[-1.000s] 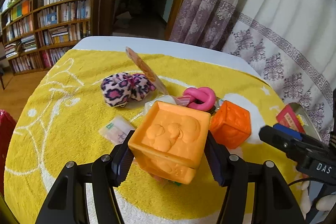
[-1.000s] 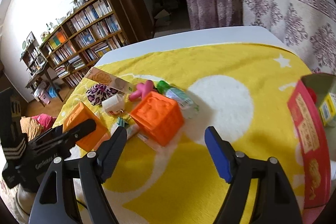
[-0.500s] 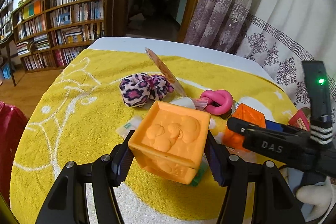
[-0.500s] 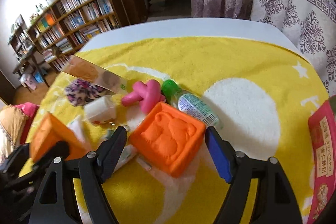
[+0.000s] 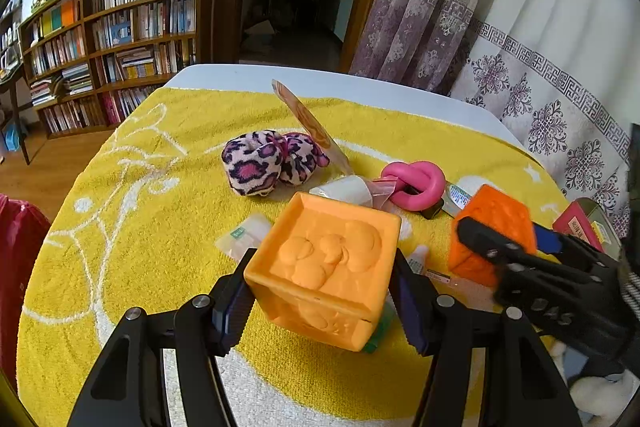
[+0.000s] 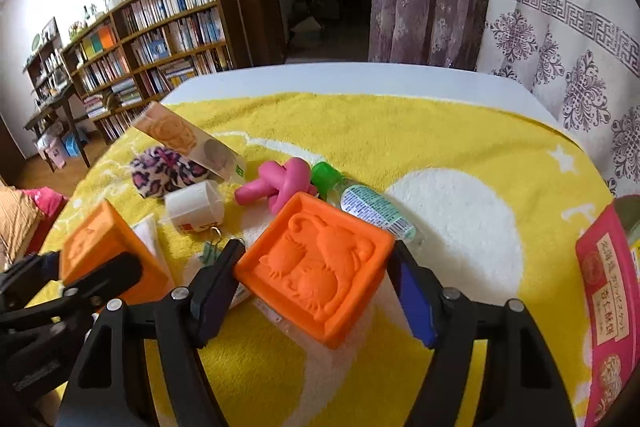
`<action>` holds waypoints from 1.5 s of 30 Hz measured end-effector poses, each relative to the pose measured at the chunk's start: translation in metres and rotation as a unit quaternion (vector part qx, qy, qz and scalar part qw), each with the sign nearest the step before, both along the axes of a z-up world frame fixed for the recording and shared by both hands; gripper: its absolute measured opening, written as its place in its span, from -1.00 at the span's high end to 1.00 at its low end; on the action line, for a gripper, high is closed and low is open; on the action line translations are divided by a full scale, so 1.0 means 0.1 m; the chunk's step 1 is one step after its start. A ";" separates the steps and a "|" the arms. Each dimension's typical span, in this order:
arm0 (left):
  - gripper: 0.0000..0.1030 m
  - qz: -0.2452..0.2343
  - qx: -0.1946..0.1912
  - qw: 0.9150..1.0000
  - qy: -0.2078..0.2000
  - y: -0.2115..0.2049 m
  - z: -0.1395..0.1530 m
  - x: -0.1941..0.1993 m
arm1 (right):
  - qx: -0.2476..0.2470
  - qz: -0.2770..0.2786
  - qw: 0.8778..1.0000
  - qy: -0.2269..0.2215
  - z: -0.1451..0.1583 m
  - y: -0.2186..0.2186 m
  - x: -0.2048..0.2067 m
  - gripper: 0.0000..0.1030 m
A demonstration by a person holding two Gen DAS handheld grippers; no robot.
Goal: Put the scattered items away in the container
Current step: 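Lift the orange cube with the left tool while the right tool grasps another orange cube, then carry both orange cubes over the tin with the left and right tools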
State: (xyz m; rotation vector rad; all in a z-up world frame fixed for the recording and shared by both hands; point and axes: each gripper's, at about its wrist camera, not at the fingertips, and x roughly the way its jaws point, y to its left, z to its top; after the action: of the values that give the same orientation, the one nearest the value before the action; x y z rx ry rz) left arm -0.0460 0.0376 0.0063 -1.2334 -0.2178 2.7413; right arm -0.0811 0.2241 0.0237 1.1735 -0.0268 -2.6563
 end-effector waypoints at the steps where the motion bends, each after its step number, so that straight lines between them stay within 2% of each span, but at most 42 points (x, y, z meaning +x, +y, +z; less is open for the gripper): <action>1: -0.24 -0.001 0.000 1.000 0.000 0.00 0.00 0.00 | -0.005 -0.004 1.000 0.002 0.02 0.02 0.02 -0.47; 11: -0.24 -0.013 -0.015 1.000 -0.005 0.09 -0.05 -0.01 | -0.057 -0.050 0.997 0.026 0.21 0.36 0.31 -0.47; 21: -0.24 -0.020 -0.029 0.999 -0.002 0.20 -0.05 0.00 | -0.074 -0.086 0.993 0.041 0.30 0.68 0.55 -0.47; 27: -0.24 -0.031 -0.025 0.999 0.006 0.35 0.05 0.08 | -0.077 -0.108 0.989 0.061 0.41 0.94 0.72 -0.48; 39: -0.24 -0.091 -0.027 0.995 0.020 0.99 0.25 0.27 | -0.098 -0.156 0.979 0.091 0.54 1.47 1.05 -0.48; 45: -0.24 -0.136 -0.039 0.989 0.036 1.42 0.39 0.39 | -0.101 -0.189 0.970 0.112 0.61 1.81 1.26 -0.48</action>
State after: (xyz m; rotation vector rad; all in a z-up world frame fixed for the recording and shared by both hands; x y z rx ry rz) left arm -0.0071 0.1797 0.0450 -1.0888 0.0620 2.5709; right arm 0.0450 0.4050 0.0848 0.8683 -0.5158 -3.0062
